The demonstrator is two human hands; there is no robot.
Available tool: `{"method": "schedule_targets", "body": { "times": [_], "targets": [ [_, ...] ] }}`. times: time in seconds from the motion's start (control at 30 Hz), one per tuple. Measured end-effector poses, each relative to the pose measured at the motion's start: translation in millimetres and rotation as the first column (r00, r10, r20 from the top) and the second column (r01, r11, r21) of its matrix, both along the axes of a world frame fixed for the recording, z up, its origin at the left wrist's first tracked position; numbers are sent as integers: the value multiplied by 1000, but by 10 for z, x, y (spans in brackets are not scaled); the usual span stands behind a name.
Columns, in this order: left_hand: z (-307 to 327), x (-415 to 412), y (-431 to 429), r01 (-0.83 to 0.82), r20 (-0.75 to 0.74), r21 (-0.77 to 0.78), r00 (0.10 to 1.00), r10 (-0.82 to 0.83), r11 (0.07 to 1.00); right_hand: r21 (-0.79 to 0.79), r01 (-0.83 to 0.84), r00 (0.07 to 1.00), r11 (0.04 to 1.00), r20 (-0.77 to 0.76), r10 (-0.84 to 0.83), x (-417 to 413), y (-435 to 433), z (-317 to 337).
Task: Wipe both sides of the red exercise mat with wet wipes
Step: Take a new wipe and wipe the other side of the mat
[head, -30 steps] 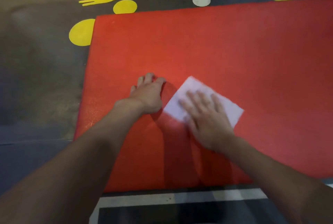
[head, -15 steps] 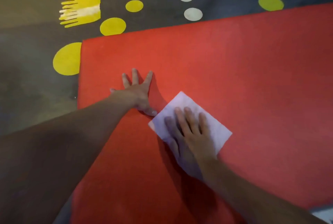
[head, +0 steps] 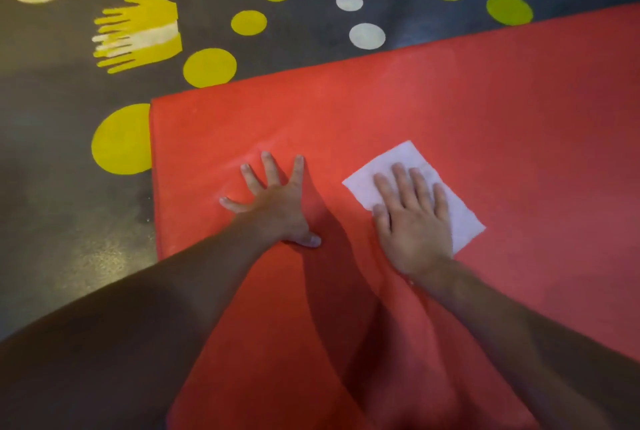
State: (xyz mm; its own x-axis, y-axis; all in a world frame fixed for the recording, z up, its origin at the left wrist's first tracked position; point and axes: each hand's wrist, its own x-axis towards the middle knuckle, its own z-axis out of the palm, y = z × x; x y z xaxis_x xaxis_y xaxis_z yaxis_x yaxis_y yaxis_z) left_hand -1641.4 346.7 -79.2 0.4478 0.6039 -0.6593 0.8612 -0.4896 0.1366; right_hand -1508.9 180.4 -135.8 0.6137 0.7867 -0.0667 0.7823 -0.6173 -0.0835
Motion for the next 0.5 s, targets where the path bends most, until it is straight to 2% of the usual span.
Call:
{"method": "schedule_targets", "body": {
  "times": [0.03,0.07,0.1,0.17,0.2,0.23,0.3,0.33,0.37,0.4,0.43,0.5],
  "targets": [
    [-7,4,4,-3,-1,-4,1000,3,1000,12,103,995,995,14,-103,-131,93,-33],
    [-3,12,-1,-4,-3,-11,1000,4,1000,21,108,994,994,10,-108,-310,156,-45],
    [-5,25,-3,-10,1,-15,1000,10,1000,33,19,1000,999,3,-19,-463,186,-49],
    [-15,24,25,-63,72,-1,995,63,998,-8,-292,956,956,-20,292,-479,171,-33],
    [-36,6,49,-132,158,41,980,124,990,-31,-386,923,922,-24,385,-312,171,-24],
    [-91,1,89,-209,262,115,949,173,971,-45,-394,919,918,-33,393,-107,198,2],
    [-266,-79,148,-357,385,305,894,229,883,-14,-176,984,984,-35,176,139,322,4],
    [-369,-111,151,-372,382,399,898,217,838,1,-22,999,1000,-23,22,100,388,-36],
    [-487,-149,144,-356,363,486,913,185,798,18,59,998,998,-10,-59,-42,465,-79],
    [-584,-177,135,-321,344,553,929,140,769,47,51,999,998,-19,-50,-221,513,-85],
    [-636,-168,142,-293,332,585,937,106,757,74,-34,999,997,-13,35,-353,536,-75],
    [-639,-152,144,-281,318,585,942,103,761,56,-330,944,942,-14,331,-289,512,-70]
  ]
}}
